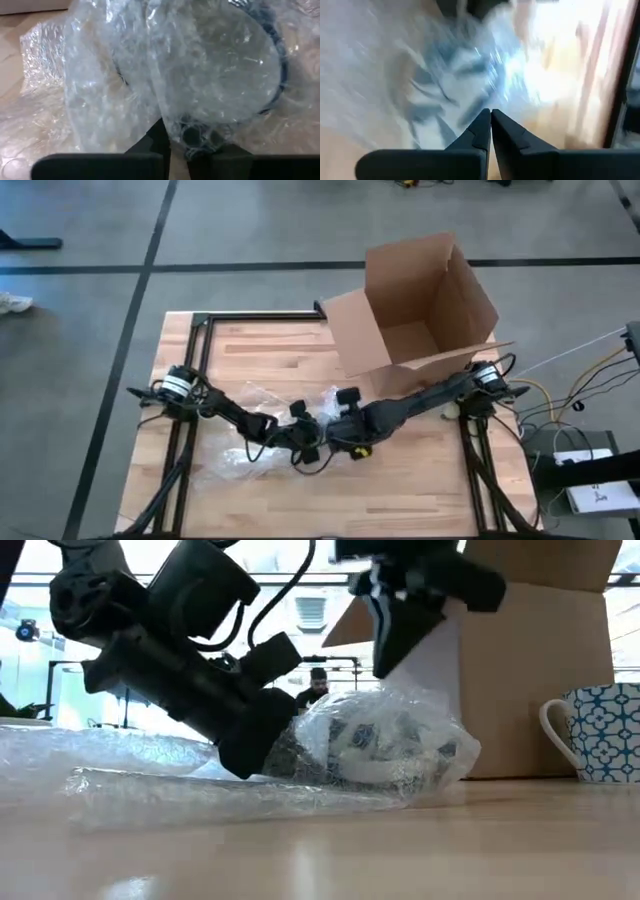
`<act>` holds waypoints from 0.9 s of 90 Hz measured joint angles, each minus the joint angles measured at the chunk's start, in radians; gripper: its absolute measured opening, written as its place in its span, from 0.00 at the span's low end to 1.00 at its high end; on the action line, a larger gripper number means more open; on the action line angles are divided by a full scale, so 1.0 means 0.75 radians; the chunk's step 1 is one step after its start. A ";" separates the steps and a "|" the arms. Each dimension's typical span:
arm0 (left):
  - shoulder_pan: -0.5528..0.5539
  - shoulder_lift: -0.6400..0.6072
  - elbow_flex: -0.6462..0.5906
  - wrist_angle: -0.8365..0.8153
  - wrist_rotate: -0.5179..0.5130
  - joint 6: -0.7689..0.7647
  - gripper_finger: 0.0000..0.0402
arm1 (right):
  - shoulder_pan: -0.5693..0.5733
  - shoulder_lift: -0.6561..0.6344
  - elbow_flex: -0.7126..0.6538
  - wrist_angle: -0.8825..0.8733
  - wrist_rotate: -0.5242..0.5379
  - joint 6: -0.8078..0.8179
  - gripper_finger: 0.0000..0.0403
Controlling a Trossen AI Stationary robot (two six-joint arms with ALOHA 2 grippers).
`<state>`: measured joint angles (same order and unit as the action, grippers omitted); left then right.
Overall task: Wrap mug
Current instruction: Wrap the blue mug with the right bubble wrap
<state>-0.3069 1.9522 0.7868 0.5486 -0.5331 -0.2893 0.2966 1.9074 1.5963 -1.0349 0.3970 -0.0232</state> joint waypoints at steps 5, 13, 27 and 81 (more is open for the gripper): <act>0.000 0.000 0.000 0.001 0.001 0.000 0.06 | -0.022 -0.002 0.000 -0.010 -0.057 -0.002 0.03; 0.000 0.000 0.000 0.002 0.001 0.000 0.06 | -0.061 -0.002 0.000 0.000 -0.165 0.003 0.10; 0.000 0.000 0.000 0.015 0.001 0.000 0.06 | -0.127 0.007 0.001 0.051 -0.360 0.077 0.25; 0.002 -0.004 0.000 0.077 0.002 0.066 0.05 | -0.153 0.119 0.004 0.135 -0.518 0.181 0.59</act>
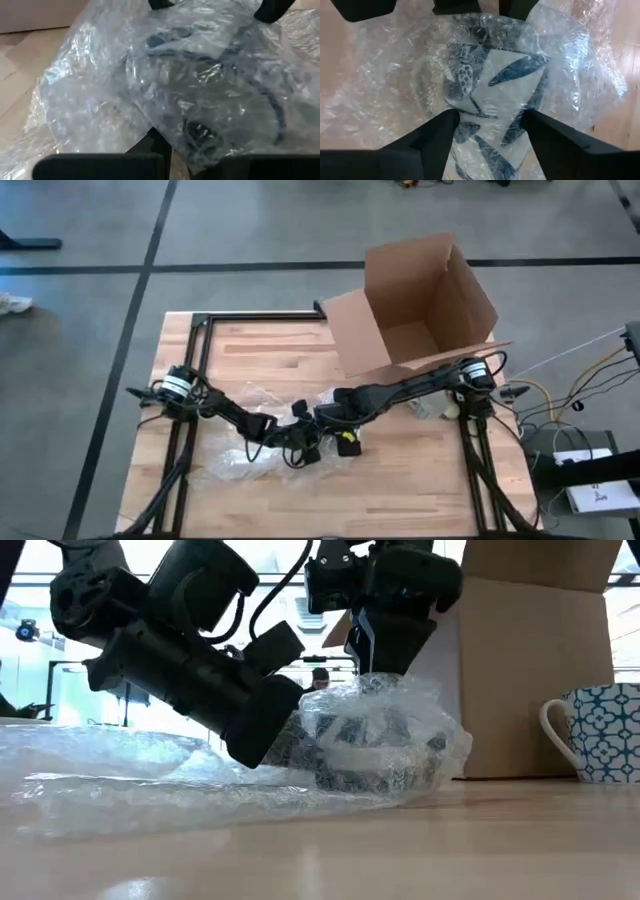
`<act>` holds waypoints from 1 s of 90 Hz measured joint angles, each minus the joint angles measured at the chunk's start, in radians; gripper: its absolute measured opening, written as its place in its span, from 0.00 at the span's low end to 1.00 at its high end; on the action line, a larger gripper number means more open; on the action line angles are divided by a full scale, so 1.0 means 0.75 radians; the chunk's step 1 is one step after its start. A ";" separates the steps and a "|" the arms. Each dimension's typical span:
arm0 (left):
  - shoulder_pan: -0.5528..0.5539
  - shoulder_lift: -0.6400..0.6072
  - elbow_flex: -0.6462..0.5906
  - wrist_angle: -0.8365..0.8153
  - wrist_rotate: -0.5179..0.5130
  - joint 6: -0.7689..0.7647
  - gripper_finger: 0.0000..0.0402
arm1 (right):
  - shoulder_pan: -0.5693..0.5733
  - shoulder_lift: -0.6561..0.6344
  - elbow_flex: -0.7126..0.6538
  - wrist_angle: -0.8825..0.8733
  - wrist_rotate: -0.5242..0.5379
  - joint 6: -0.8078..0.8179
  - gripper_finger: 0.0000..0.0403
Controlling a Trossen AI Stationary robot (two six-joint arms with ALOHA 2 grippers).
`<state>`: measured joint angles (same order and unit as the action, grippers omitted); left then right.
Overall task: Wrap mug
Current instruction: Wrap the blue mug with the right bubble wrap
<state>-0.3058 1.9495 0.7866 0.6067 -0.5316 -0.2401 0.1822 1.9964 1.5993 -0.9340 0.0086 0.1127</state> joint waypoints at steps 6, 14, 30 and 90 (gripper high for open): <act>0.000 0.000 -0.003 -0.001 0.000 0.000 0.05 | 0.000 -0.019 -0.002 0.000 0.002 0.007 0.61; 0.000 -0.001 -0.005 -0.001 -0.001 0.004 0.05 | 0.008 -0.048 0.002 -0.022 0.002 0.041 0.62; 0.000 -0.002 -0.005 -0.004 -0.001 0.006 0.05 | 0.042 -0.123 0.073 -0.118 -0.005 0.132 0.64; 0.000 -0.002 -0.015 -0.008 0.000 0.024 0.05 | -0.066 0.035 0.063 -0.070 -0.198 0.236 0.90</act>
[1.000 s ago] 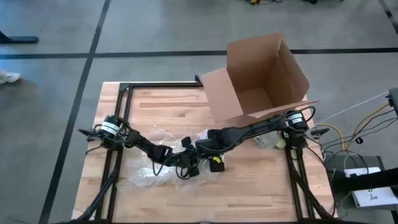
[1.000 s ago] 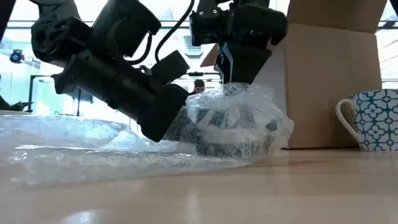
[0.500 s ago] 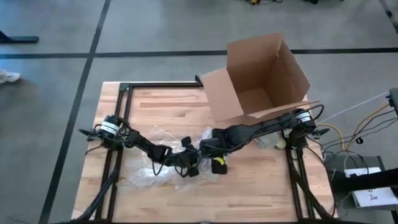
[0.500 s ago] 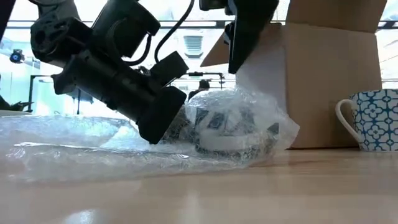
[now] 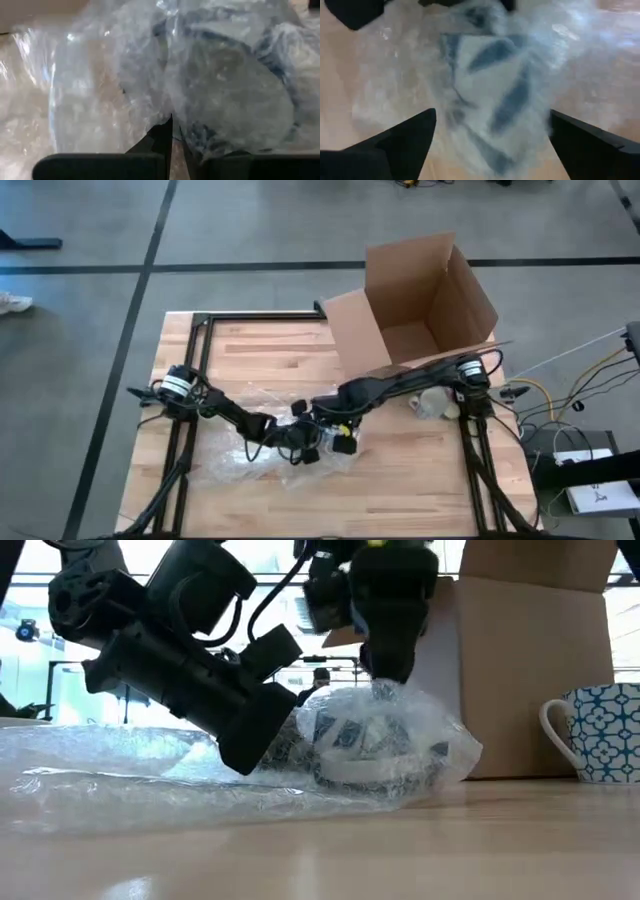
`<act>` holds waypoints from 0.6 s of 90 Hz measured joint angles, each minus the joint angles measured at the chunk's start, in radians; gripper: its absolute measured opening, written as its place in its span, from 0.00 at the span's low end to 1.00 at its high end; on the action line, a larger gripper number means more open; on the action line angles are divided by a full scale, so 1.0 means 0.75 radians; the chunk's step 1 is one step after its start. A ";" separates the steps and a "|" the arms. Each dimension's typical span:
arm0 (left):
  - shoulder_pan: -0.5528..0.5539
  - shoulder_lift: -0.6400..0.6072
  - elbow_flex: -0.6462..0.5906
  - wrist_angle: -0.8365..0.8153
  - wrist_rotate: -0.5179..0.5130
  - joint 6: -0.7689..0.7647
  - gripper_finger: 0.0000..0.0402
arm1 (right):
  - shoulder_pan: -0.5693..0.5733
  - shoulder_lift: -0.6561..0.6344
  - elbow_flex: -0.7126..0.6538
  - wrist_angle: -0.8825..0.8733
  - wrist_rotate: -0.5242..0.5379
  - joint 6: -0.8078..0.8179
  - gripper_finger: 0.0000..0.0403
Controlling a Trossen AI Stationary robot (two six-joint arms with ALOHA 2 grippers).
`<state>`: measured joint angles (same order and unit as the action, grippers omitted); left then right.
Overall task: Wrap mug
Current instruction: Wrap the blue mug with the right bubble wrap
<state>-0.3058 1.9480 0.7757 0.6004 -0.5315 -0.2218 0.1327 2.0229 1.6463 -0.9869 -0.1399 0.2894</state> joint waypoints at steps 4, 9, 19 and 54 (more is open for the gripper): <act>-0.001 0.000 0.000 -0.001 0.001 0.000 0.05 | 0.007 0.020 0.000 0.022 -0.007 0.004 0.91; -0.001 0.000 0.000 -0.001 0.004 0.000 0.05 | 0.016 0.044 0.002 0.038 -0.009 0.005 0.92; -0.001 0.000 0.000 0.008 0.005 0.000 0.05 | 0.017 0.093 0.006 0.045 -0.026 0.025 0.95; -0.035 -0.212 -0.003 -0.380 0.044 0.039 0.05 | 0.021 0.148 0.005 0.052 0.028 0.034 0.98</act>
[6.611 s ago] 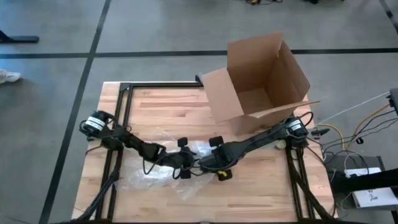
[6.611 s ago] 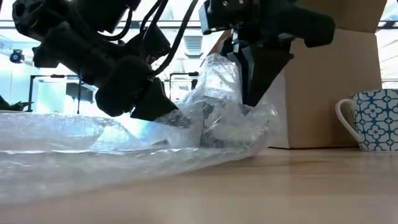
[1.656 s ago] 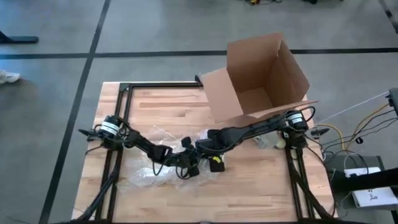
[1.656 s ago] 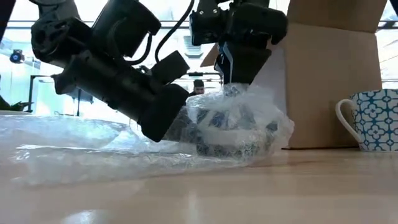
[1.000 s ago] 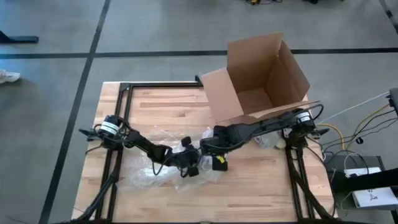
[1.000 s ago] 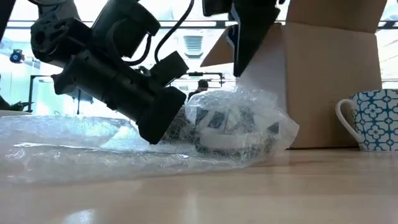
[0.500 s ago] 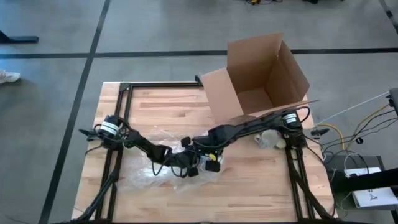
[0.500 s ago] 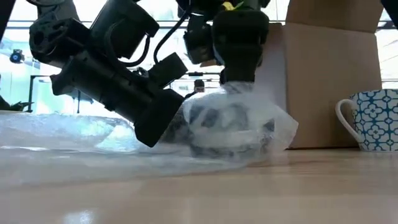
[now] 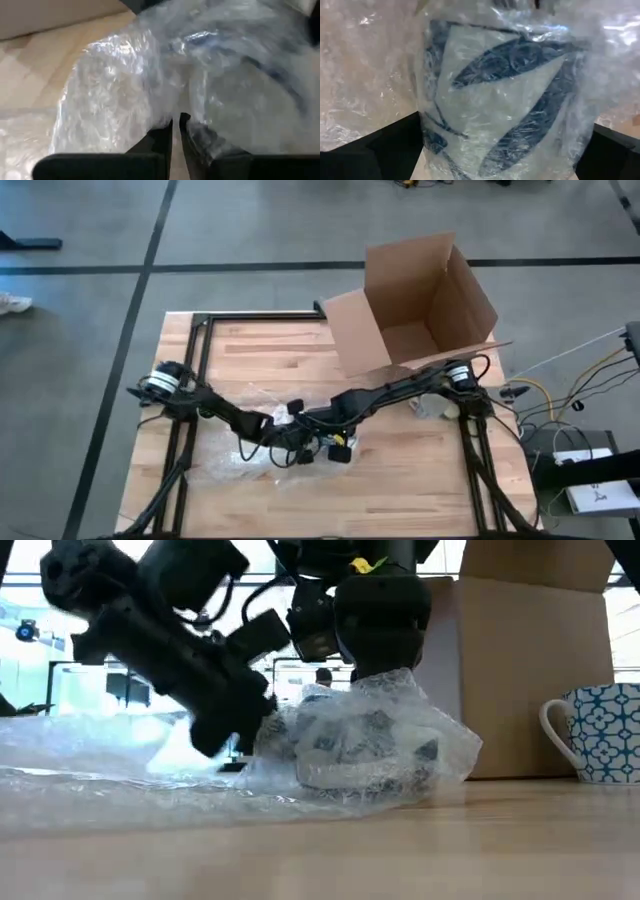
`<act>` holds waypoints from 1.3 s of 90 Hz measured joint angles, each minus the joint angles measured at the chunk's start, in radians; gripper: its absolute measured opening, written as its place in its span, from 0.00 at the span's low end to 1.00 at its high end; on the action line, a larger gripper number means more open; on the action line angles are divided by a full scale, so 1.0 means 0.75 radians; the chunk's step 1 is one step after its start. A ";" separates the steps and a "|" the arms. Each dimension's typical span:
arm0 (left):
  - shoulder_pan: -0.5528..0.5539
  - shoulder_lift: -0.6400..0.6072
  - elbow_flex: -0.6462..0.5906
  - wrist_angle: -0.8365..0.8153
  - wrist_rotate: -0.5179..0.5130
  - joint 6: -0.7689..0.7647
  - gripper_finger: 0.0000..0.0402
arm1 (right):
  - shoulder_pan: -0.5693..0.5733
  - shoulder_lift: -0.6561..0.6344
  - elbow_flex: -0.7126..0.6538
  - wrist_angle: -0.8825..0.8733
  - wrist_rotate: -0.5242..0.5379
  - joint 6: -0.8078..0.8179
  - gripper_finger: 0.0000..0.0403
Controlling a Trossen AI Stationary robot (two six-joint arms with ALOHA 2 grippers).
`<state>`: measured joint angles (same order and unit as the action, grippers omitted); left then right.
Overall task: Wrap mug
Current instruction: Wrap the blue mug with the right bubble wrap
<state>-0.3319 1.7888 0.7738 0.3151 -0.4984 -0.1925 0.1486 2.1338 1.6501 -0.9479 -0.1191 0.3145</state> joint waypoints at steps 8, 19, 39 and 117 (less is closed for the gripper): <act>-0.022 -0.128 0.000 -0.243 0.067 -0.042 0.05 | 0.005 0.000 -0.001 0.000 0.024 -0.002 0.98; -0.065 -0.344 -0.009 -0.509 0.070 -0.090 0.05 | 0.012 0.001 -0.002 0.002 0.051 -0.023 0.98; -0.045 -0.672 -0.190 -0.359 -0.183 -0.031 0.05 | 0.019 0.001 -0.004 0.015 0.087 -0.036 0.98; 0.170 0.049 -0.170 0.617 0.610 -0.087 0.05 | 0.020 -0.010 -0.006 0.032 0.111 -0.050 0.98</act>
<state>-0.2047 1.8259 0.6463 0.7776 -0.0410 -0.2581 0.1635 2.1265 1.6454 -0.9237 -0.0361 0.2768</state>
